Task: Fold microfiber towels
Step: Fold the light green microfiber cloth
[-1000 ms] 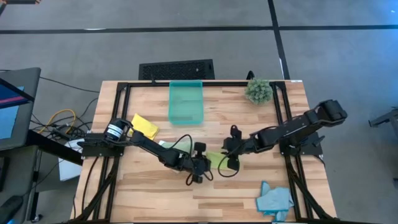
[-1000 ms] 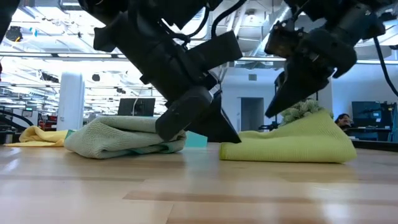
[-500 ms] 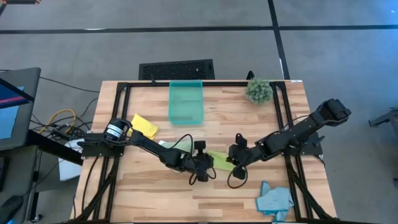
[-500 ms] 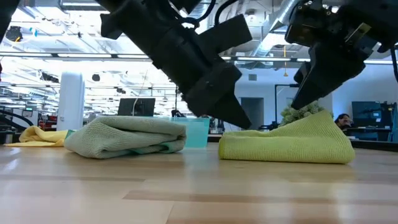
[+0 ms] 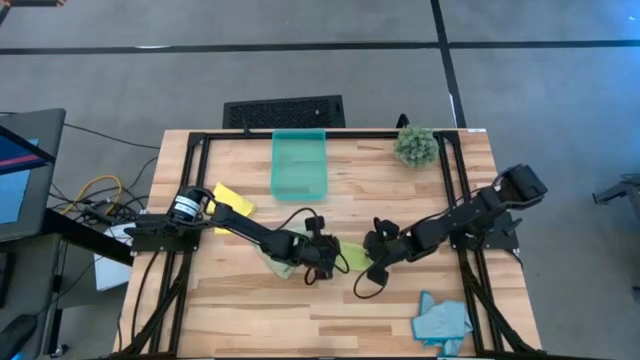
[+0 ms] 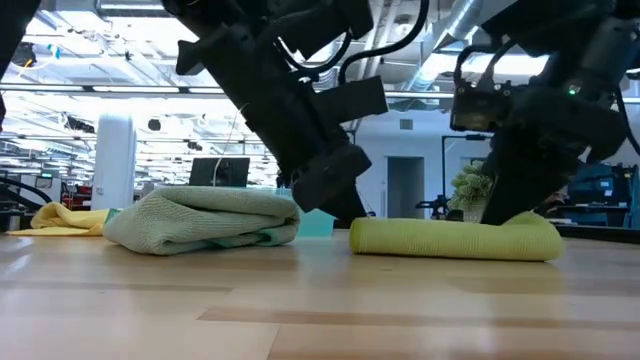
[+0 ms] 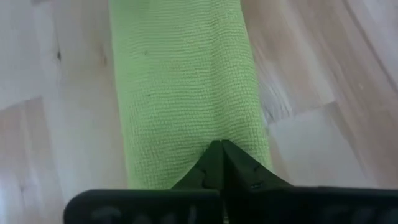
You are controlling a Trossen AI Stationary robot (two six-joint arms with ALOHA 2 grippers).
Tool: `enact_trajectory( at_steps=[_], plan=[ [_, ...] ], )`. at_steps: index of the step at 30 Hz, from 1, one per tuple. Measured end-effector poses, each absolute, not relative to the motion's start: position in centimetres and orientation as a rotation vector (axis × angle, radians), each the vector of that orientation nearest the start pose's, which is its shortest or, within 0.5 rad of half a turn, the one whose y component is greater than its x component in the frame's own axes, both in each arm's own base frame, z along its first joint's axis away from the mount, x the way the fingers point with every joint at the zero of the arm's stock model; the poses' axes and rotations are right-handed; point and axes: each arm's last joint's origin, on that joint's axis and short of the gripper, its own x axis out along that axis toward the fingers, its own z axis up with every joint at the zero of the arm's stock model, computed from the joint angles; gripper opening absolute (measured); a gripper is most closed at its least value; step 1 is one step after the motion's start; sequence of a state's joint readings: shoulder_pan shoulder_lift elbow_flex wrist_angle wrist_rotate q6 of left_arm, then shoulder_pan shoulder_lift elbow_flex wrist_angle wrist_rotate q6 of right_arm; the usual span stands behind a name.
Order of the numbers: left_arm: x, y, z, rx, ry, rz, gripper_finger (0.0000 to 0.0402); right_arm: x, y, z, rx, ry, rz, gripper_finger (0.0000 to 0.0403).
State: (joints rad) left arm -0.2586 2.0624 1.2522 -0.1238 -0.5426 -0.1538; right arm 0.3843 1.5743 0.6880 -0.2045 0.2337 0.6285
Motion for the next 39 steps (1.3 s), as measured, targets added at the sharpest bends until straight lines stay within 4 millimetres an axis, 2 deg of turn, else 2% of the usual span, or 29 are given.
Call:
enact_trajectory(
  at_steps=[3, 11, 16, 21, 26, 39],
  plan=[
    [40.1, -9.5, 12.8, 0.251, 0.820, 0.353, 0.0000, 24.8, 9.3, 14.0, 0.249, 1.001, -0.181, 0.0035],
    [40.4, -10.7, 13.6, 0.242, 0.788, 0.267, 0.0000, 24.2, 9.2, 16.0, 0.267, 0.945, -0.152, 0.0058],
    [40.5, -10.7, 13.2, 0.226, 0.808, 0.231, 0.0000, 23.8, 9.3, 14.9, 0.236, 1.028, -0.181, 0.0063],
    [40.7, -10.2, 11.8, 0.220, 0.856, 0.205, 0.0000, 23.6, 9.2, 13.1, 0.227, 1.122, -0.250, 0.0064],
    [40.7, -10.2, 11.5, 0.232, 0.866, 0.209, 0.0000, 23.6, 9.1, 13.0, 0.208, 1.133, -0.258, 0.0064],
    [40.1, -11.5, 14.0, 0.243, 0.800, 0.193, 0.0000, 22.7, 9.0, 16.6, 0.252, 1.016, -0.170, 0.0068]
  ],
)
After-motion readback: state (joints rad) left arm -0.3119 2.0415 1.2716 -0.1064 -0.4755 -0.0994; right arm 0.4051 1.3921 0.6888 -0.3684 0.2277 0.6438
